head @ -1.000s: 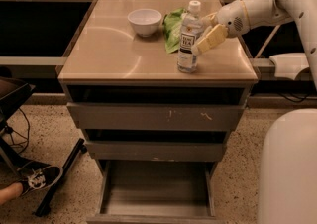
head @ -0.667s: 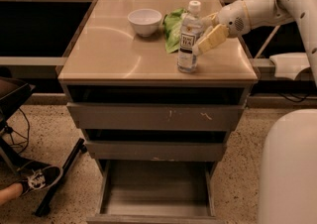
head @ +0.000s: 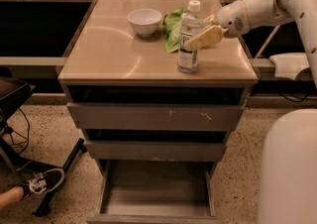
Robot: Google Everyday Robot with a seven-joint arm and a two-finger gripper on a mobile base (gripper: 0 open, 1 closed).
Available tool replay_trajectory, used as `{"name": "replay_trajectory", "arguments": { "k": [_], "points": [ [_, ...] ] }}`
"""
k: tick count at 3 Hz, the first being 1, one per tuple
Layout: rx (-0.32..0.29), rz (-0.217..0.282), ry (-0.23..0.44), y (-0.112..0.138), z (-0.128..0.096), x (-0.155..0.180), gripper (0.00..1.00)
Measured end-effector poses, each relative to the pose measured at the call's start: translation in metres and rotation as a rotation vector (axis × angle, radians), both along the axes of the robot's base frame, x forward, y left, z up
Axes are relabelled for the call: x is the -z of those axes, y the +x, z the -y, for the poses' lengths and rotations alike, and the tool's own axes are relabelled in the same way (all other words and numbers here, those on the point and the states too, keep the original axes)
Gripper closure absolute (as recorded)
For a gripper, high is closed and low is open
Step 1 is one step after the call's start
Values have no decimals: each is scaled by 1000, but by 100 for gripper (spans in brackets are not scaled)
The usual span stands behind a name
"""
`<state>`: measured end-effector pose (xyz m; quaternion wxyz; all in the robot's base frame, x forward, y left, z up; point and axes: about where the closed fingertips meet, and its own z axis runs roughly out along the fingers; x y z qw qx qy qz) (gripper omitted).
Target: Place blue plastic bottle into bottom drawer
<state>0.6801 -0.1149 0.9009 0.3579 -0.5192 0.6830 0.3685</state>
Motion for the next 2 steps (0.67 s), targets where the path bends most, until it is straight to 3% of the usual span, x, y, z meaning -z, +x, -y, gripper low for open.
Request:
{"name": "replay_trajectory", "arguments": {
  "k": [2],
  "points": [
    [0,0,0,0,0,0,89]
  ]
}}
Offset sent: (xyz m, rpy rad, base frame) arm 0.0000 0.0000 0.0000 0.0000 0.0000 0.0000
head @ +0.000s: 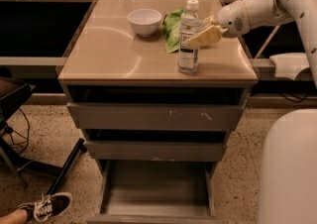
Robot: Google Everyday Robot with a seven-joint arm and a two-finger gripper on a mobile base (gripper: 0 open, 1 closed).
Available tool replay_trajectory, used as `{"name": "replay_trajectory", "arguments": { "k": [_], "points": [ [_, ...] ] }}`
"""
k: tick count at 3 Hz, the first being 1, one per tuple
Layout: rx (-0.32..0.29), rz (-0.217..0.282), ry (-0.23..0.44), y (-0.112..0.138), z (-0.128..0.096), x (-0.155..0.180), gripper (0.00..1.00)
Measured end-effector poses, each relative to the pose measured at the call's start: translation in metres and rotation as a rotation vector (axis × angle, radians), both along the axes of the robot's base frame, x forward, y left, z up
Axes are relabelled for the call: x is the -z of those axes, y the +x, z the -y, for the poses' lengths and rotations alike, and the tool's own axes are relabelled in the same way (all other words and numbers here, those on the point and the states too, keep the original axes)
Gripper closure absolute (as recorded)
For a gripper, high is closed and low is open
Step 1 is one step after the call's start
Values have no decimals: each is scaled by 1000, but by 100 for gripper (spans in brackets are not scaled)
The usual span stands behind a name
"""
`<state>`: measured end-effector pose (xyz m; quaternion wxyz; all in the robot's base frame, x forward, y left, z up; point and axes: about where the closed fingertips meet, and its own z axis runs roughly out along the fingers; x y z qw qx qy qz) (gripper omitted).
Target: Place blue plastic bottle into bottom drawer
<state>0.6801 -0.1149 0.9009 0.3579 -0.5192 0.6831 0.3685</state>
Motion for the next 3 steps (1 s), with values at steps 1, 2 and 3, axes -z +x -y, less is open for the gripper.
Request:
{"name": "replay_trajectory", "arguments": {
  "k": [1,2,3],
  "points": [
    [36,30,5,-15,19,-10,100],
    [104,225,19,-56,44,-64,100],
    [169,460,28,-114,39,-139,100]
  ]
}}
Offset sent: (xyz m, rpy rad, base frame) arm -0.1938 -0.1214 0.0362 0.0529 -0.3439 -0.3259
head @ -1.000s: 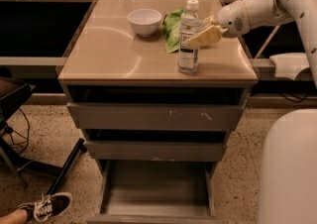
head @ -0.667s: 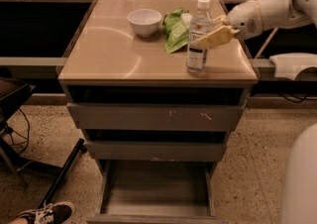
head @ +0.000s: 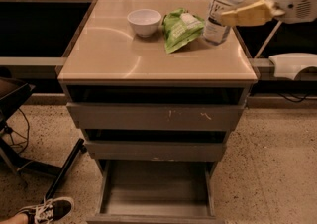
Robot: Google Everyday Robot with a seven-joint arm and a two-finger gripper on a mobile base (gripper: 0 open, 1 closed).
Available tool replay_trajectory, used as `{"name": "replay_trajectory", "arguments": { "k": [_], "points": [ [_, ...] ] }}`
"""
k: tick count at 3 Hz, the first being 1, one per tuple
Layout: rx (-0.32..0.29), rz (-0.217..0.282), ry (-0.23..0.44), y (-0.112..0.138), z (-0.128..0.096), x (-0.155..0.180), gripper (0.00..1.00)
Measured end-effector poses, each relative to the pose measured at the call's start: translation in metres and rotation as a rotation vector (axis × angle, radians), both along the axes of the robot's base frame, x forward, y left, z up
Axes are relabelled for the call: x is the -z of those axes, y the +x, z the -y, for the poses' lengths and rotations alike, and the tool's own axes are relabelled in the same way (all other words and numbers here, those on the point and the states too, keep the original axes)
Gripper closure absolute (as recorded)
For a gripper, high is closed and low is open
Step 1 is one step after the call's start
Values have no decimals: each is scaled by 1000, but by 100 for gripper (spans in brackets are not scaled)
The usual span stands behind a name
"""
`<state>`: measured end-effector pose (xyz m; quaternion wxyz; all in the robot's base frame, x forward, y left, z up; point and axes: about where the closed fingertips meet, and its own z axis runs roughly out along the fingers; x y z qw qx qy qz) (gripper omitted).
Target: Place blue plastic bottle into bottom drawer
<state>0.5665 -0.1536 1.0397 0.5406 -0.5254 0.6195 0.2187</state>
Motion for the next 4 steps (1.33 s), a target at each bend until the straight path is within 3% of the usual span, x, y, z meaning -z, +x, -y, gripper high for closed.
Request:
{"name": "replay_trajectory", "arguments": {
  "k": [1,3,4],
  "points": [
    [77,34,-12,-17,9,-6,100],
    [96,56,3,-17,2,15,100],
    [151,70,133,-18,3,73,100]
  ]
}}
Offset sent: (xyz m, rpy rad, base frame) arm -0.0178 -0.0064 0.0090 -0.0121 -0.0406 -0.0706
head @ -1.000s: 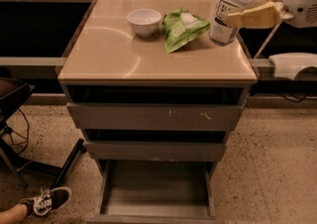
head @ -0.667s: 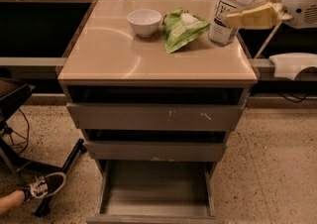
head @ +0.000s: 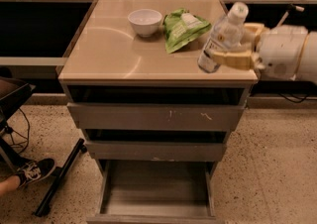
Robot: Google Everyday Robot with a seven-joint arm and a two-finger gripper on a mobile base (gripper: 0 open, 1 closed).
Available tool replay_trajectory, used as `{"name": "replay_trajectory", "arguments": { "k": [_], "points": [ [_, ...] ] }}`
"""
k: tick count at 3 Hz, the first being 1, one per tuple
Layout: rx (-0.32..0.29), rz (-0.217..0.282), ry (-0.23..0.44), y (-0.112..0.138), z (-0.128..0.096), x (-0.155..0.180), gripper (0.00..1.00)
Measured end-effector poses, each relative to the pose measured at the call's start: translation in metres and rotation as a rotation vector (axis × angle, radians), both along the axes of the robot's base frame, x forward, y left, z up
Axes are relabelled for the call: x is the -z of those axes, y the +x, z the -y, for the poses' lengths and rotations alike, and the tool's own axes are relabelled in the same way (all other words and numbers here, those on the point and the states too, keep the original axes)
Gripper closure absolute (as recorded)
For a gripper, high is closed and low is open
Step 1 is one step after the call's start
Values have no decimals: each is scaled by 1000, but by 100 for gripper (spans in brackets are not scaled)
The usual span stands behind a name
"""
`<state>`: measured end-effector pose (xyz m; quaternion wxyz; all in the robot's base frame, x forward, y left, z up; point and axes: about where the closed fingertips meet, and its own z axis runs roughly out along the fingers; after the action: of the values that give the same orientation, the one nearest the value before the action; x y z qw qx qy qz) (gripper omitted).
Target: Place blue plastic bottle into bottom drawer
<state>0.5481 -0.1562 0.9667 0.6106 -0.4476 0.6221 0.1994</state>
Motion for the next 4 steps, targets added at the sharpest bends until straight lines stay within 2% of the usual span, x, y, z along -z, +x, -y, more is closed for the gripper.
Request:
{"name": "replay_trajectory", "arguments": {
  "k": [1,2,3,4],
  "points": [
    [97,-42,77,-8,12,86,100],
    [133,-173,73,-26,5,184,100],
    [168,-295,33,-40,0,273,100],
    [168,-295,33,-40,0,273,100]
  ]
}}
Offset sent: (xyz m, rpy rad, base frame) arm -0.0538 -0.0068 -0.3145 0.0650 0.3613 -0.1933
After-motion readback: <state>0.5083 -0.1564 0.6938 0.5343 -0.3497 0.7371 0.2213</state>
